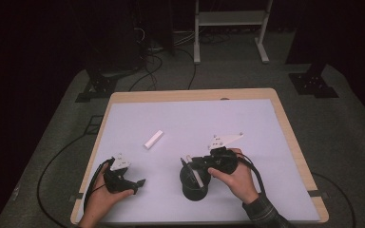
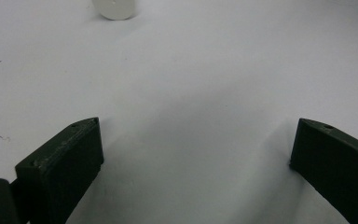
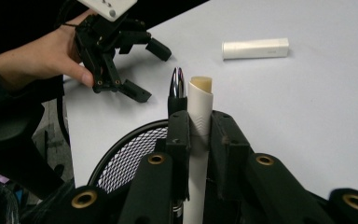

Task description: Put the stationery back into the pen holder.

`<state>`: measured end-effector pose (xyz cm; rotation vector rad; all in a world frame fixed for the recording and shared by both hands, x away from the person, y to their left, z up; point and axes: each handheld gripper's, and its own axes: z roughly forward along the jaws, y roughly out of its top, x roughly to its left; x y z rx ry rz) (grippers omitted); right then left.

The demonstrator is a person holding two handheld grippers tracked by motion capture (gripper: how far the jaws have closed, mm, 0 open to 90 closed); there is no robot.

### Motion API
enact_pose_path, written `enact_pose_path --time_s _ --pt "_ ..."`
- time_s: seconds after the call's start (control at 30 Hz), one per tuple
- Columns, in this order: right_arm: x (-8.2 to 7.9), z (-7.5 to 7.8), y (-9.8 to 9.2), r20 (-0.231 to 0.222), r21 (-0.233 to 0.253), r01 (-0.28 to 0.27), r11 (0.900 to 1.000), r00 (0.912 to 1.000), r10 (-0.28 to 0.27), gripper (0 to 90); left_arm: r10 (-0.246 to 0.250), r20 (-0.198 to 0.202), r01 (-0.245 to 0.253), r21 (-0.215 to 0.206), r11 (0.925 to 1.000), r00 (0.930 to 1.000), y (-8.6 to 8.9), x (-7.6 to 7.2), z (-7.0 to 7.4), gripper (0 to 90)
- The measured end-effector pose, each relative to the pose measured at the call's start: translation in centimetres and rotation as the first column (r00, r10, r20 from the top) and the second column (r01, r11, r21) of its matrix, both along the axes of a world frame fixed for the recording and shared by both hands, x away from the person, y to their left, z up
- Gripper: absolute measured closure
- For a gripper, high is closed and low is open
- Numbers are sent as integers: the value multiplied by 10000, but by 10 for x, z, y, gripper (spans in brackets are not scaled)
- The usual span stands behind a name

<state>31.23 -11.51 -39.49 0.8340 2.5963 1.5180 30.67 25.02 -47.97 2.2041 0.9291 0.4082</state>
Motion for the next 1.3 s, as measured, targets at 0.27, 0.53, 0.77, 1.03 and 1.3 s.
enact_pose_path --time_s 0.27,0.53,0.77,1.03,1.3 --pt "-2 5 -9 157 83 192 9998 9997 -193 740 2 -6 -2 -8 10000 10000 0 0 0 16" --pt "-1 9 -32 308 -33 848 9964 9959 -846 705 1 -1 -1 -3 10000 10000 0 0 0 16" --pt "1 9 -60 678 -327 1630 9861 9847 -1606 657 27 0 -27 -44 10000 10000 0 0 0 16" --pt "0 -1 -84 785 -739 2287 9707 9717 -2229 584 6 25 -6 -17 10000 10000 0 0 0 16" --pt "-2 -17 -98 881 -1107 2562 9602 9649 -2473 455 6 24 -6 -18 10000 10000 0 0 0 16"
